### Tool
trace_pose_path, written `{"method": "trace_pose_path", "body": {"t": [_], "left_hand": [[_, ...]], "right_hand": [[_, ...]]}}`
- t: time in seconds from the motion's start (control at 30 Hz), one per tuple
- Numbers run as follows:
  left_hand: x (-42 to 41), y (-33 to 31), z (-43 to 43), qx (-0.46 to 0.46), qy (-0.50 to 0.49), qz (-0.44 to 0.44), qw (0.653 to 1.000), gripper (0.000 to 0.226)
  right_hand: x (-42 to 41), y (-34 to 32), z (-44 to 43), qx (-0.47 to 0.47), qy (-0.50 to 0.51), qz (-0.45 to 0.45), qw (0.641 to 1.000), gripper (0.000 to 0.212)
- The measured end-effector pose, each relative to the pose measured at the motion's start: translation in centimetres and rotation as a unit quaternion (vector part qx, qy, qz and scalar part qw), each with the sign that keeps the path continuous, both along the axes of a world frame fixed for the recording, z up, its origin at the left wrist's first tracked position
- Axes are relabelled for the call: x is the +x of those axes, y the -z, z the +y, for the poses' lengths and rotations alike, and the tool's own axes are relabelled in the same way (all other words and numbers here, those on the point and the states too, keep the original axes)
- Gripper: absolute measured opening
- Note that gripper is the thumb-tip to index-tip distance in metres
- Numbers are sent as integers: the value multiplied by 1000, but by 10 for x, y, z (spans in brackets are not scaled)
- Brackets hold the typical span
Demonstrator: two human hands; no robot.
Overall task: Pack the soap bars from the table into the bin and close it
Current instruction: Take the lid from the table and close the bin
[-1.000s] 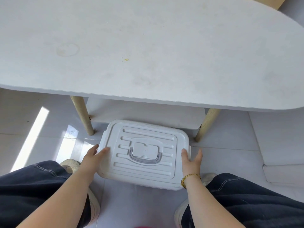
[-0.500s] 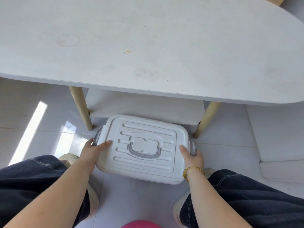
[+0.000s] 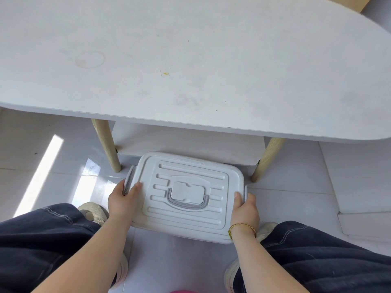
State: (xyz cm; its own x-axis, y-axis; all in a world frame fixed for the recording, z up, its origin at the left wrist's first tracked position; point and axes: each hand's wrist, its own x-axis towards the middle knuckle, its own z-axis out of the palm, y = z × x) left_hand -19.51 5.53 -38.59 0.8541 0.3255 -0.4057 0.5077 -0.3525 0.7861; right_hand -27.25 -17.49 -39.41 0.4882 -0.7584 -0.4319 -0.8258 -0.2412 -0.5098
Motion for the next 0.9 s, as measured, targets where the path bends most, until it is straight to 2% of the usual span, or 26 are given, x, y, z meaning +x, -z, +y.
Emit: {"method": "trace_pose_path", "body": {"t": [0.2,0.33,0.4,0.47,0.9], "left_hand": [[-1,4,-1,16,9,-20,1000,29],[-6,2,-7,31,16,-28,999,14],[-8,1,-10,73,19,-38,996,28],[-9,2,-11,92,23,-53,994,29],[-18,9,-22,78,-35,-23,996,31]], "right_hand": [[0,5,2,-44,-37,20,998,43],[1,5,2,-55,-57,26,997,44],[2,3,3,-53,-65,17,996,45],[2,2,2,-51,-72,10,996,46],[22,-3,-20,-32,-121,-18,992,45]]}}
